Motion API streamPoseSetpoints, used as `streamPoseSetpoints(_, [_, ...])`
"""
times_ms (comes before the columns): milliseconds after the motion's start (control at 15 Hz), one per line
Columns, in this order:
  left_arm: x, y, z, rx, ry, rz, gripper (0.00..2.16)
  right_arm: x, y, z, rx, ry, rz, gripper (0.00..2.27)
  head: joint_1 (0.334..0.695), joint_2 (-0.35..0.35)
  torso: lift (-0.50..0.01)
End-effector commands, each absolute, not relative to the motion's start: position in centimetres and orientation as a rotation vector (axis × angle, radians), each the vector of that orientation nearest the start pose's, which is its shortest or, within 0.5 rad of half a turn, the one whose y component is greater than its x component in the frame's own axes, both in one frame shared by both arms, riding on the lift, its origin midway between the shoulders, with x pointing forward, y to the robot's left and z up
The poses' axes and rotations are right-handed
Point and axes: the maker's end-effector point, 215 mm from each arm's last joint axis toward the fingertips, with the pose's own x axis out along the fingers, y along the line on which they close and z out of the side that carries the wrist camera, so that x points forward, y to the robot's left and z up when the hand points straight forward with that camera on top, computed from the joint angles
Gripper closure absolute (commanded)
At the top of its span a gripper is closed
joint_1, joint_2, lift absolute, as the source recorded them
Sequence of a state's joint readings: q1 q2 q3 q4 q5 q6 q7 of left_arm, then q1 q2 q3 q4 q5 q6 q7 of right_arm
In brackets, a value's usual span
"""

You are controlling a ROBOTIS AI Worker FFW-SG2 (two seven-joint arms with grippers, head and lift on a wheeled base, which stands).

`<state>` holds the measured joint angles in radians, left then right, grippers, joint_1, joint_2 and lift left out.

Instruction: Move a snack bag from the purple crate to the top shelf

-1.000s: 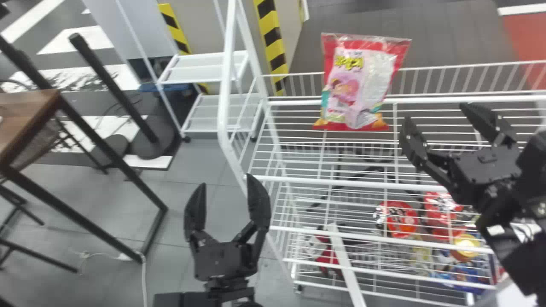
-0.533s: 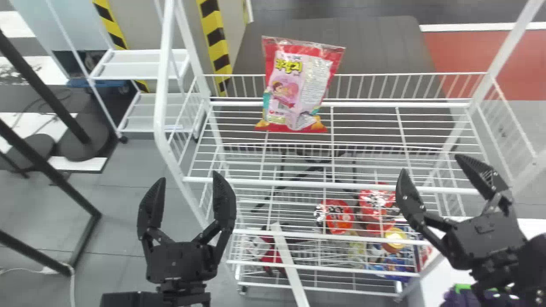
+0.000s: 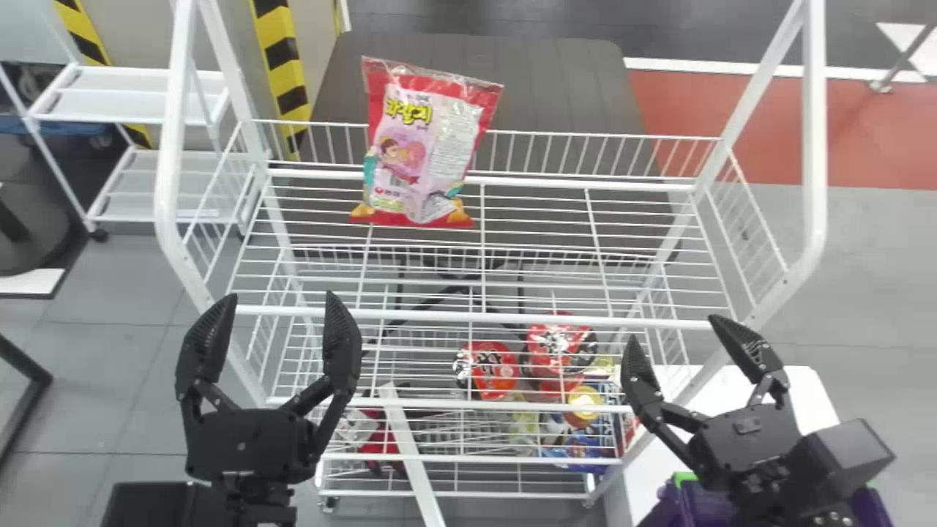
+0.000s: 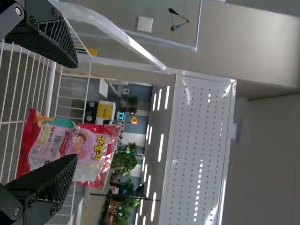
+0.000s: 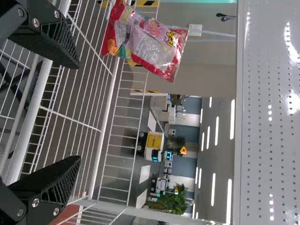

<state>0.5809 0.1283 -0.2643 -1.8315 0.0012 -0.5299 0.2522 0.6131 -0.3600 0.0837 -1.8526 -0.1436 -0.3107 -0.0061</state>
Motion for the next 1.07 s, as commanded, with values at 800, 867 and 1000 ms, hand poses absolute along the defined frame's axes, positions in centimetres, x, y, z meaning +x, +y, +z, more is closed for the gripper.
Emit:
streamPoseSetpoints(800, [50.4,4.2,-35.6,-0.021,0.016,-0.25,0.16,37.4,-26.4,-40.9,-0.119,0.016,0.16,0.15,0.695,-0.26,0.0])
streamPoseSetpoints(867, [51.1,3.4,-35.9,-0.013,0.02,-0.26,0.16,37.4,-26.6,-40.8,-0.119,0.015,0.157,0.15,0.695,-0.267,0.0])
streamPoseSetpoints(1000, [52.4,2.2,-36.8,-0.01,0.037,-0.265,0.16,37.6,-27.0,-40.7,-0.121,0.014,0.151,0.15,0.695,-0.277,0.0])
